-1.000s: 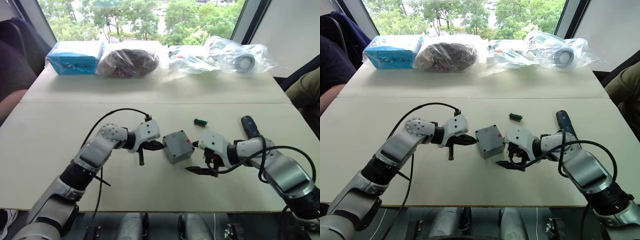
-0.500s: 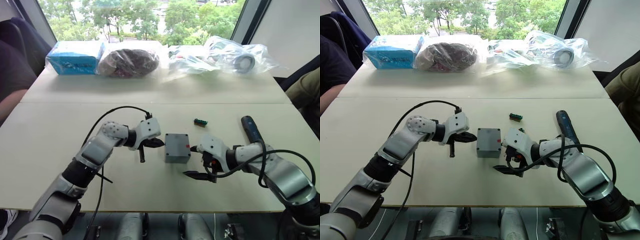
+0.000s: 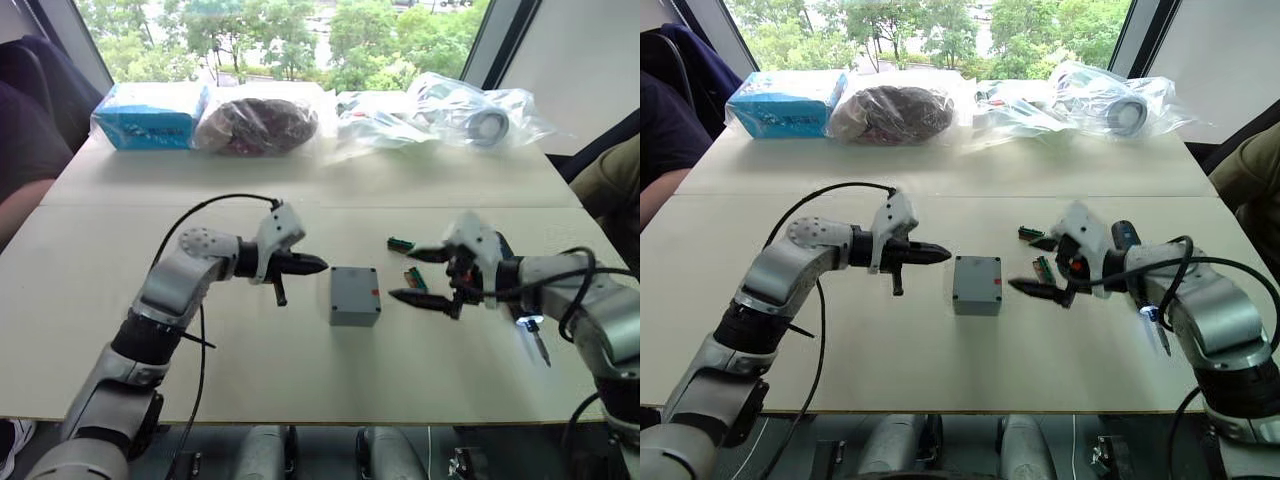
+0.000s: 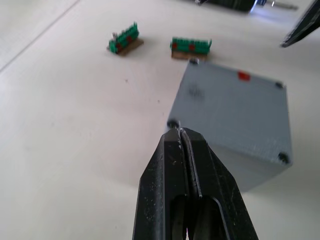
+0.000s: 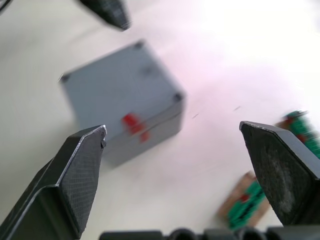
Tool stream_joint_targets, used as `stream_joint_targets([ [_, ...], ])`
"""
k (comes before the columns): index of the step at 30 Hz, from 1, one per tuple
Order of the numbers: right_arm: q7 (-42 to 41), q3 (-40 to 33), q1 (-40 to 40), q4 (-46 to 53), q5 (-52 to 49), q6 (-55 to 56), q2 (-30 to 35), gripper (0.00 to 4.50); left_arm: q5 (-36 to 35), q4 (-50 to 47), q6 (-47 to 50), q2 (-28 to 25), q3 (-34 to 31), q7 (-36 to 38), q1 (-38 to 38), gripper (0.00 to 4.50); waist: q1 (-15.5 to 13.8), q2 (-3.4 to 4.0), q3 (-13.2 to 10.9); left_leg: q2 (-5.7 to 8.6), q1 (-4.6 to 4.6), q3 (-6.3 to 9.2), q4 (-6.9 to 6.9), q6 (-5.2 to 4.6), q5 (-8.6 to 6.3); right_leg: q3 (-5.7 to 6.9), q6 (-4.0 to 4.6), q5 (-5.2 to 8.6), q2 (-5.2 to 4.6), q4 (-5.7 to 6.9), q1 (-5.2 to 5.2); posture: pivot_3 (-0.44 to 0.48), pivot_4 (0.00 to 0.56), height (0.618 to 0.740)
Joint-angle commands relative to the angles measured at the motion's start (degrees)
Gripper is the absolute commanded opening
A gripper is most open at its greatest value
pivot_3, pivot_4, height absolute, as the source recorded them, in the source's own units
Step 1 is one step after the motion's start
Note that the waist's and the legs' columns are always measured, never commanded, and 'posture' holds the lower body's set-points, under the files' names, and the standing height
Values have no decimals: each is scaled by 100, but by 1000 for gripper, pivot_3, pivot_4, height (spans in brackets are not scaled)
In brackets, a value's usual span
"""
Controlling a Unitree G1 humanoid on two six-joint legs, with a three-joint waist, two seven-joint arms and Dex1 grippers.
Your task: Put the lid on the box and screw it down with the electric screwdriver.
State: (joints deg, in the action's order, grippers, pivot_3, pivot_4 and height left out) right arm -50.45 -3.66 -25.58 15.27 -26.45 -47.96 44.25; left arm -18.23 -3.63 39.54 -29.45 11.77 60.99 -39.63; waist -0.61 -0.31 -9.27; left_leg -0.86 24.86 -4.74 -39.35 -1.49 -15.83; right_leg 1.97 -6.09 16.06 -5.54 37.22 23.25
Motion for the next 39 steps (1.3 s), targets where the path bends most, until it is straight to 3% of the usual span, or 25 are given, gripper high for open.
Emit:
stream_joint_targets([
  [1,137,97,-304,-949,351,624,-199,4458,-155,-166,4,-86,-127,59,-33,0,2,2,1,0,-5,-1,1,3,1,-2,0,0,0,0,-4,0,150,740],
  [9,247,565,-1005,-2514,997,1695,-737,4458,-304,-356,89,-50,-140,-110,-32,0,-3,2,0,1,-5,-5,6,15,9,-5,0,0,0,0,-1,0,150,740],
  [13,187,654,-1132,-3095,1239,2261,-899,3454,-269,-449,56,-115,-24,-121,130,0,6,2,0,1,-5,-6,6,17,10,-6,0,0,-1,-1,-2,0,150,740],
  [18,130,705,-1264,-3640,1424,2569,-1006,1555,-276,-537,68,-144,22,-179,223,0,7,2,0,0,-5,-6,6,19,11,-5,0,0,-1,-1,-2,0,150,740],
  [37,191,645,-1655,-4664,1682,3026,-1393,1555,-255,-620,71,-166,75,-296,334,0,34,3,0,-1,-5,-6,6,22,13,-6,0,0,0,0,-2,0,150,740],
  [39,213,634,-1650,-4696,1695,3059,-1422,1011,-221,-584,44,-184,93,-295,354,0,34,3,0,-1,-5,-6,6,22,13,-5,0,0,0,-1,-2,0,150,740],
])
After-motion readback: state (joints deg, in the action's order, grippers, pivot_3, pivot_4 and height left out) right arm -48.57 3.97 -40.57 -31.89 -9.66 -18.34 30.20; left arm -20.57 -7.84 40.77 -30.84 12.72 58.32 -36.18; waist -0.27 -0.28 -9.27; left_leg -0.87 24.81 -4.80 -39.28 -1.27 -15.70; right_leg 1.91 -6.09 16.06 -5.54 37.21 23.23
